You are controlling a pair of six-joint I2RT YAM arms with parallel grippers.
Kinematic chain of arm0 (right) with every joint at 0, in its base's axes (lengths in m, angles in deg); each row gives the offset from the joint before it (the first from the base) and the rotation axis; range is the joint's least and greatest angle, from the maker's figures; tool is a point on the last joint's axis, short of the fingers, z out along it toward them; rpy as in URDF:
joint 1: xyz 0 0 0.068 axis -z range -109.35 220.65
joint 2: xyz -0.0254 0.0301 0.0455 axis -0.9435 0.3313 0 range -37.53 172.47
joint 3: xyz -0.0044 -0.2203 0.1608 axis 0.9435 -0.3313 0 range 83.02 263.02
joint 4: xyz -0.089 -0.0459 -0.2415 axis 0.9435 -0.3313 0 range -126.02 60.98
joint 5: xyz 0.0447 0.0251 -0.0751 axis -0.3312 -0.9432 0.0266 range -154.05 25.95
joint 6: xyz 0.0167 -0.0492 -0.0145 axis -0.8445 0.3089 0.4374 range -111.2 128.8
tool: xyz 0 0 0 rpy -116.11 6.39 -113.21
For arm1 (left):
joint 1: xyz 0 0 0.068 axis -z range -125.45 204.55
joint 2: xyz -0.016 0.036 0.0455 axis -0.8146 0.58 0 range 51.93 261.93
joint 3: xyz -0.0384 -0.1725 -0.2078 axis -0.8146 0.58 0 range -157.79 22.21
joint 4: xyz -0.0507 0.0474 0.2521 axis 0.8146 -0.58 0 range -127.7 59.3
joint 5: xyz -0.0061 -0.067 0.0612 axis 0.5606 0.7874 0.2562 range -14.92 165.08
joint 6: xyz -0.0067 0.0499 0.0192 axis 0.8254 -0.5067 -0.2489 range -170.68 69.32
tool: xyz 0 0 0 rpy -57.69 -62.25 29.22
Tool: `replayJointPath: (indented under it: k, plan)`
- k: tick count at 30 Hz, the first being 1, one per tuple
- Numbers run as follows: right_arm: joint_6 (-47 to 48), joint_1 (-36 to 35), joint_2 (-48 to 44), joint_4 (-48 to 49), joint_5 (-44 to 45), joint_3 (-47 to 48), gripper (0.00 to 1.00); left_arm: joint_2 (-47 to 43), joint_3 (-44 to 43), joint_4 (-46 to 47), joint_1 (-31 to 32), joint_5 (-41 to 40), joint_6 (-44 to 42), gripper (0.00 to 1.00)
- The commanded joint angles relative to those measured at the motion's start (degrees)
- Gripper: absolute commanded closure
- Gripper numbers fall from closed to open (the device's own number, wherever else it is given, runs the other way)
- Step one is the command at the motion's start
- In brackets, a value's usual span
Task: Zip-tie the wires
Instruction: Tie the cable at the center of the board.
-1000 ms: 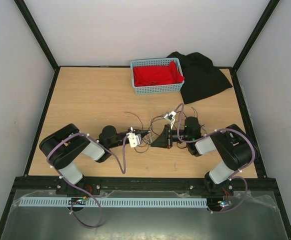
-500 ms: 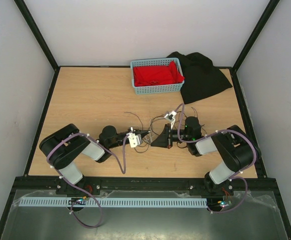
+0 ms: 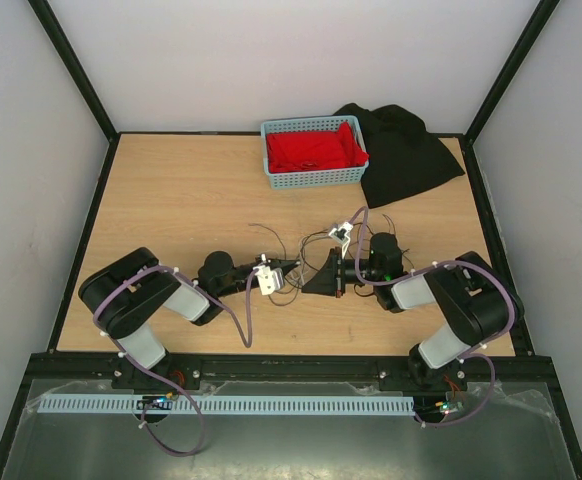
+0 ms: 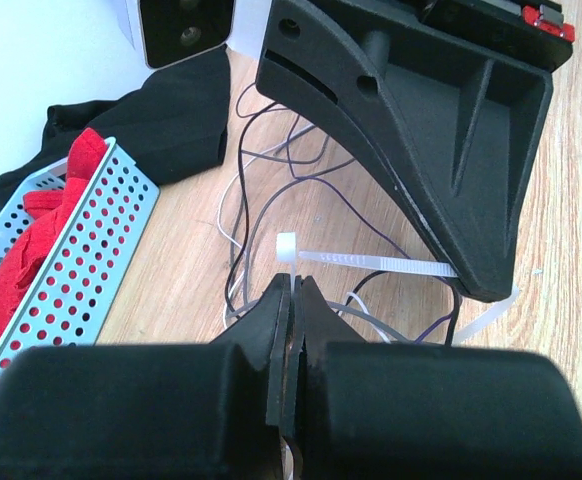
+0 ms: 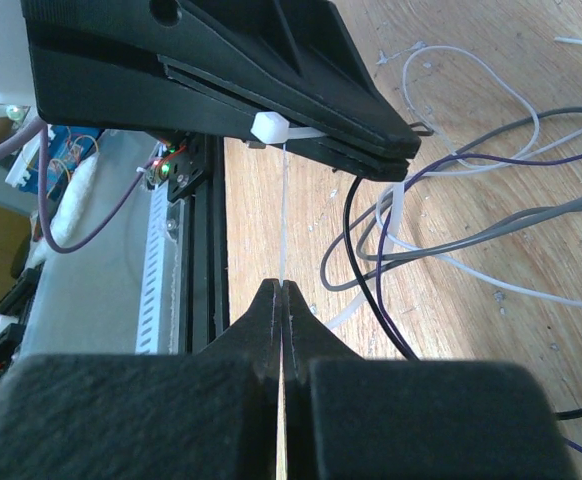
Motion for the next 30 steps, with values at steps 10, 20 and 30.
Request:
replayJointPath:
  k: [10, 20, 30]
  plan:
    - [1.61, 0.15, -2.35, -0.63, -0.64, 0.24, 1.00, 0.80, -0.58, 2.04, 0.29, -0.58, -0.22, 1.00]
    - [1.32, 0.09, -1.47, -0.50, -0.51, 0.65, 1.00, 0.13, -0.20, 2.07, 0.52, -0.49, -0.86, 1.00]
    - [0.40, 0.13, -1.31, -0.32, -0.73, 0.94, 1.00, 1.25, -0.23, 2.04, 1.34, -1.46, -2.78, 1.00]
